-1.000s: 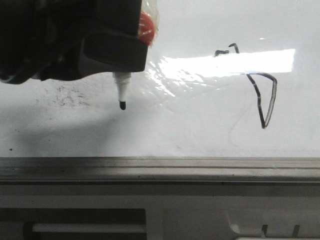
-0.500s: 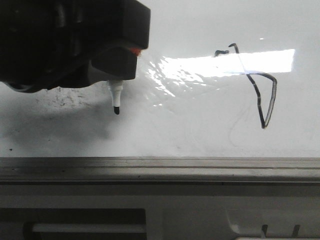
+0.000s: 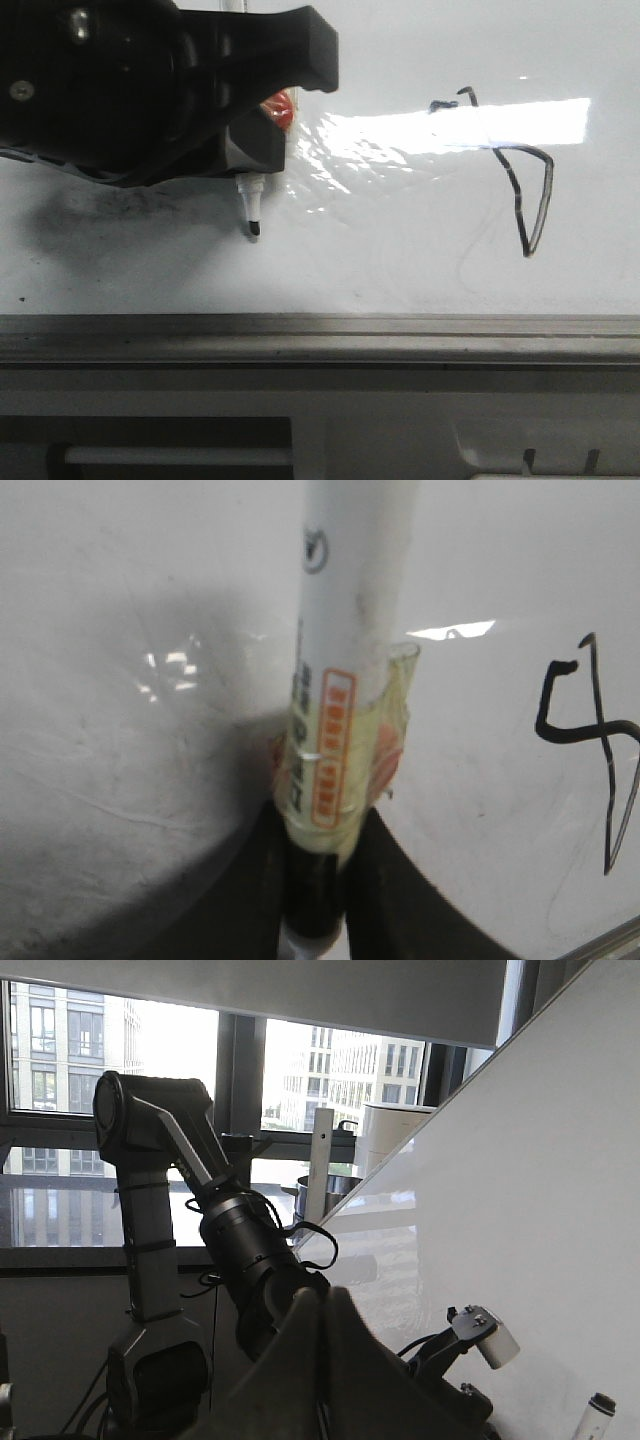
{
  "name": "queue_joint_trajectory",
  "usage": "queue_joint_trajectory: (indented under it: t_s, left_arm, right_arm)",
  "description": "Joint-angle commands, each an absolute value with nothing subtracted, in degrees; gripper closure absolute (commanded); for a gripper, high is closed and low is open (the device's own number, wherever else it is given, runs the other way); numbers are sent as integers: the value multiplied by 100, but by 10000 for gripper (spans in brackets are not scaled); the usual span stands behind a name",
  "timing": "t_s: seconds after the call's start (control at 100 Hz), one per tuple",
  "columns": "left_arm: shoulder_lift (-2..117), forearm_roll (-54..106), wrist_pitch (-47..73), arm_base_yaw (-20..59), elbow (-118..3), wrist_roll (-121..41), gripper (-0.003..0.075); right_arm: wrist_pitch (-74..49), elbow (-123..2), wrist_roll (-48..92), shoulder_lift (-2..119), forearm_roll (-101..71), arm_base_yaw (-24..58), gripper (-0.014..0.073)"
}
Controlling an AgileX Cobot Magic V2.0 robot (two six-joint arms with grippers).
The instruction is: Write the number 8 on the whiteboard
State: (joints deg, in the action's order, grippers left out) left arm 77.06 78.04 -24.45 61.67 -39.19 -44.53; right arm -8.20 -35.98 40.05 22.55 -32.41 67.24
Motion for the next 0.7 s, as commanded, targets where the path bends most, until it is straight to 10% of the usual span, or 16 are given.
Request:
queue_joint_trajectory:
  t_s: [0.0,0.69]
  left_arm:
    - [7653,7730,-2568,6148,-4090,-4412,741]
    - [7791,7732,-2929,6148,-4090,-4412,643]
  right_arm:
    - [-423,-3790,4060,2305,-3293,6688,657]
    - [-423,-3790,4060,2305,-3293,6688,657]
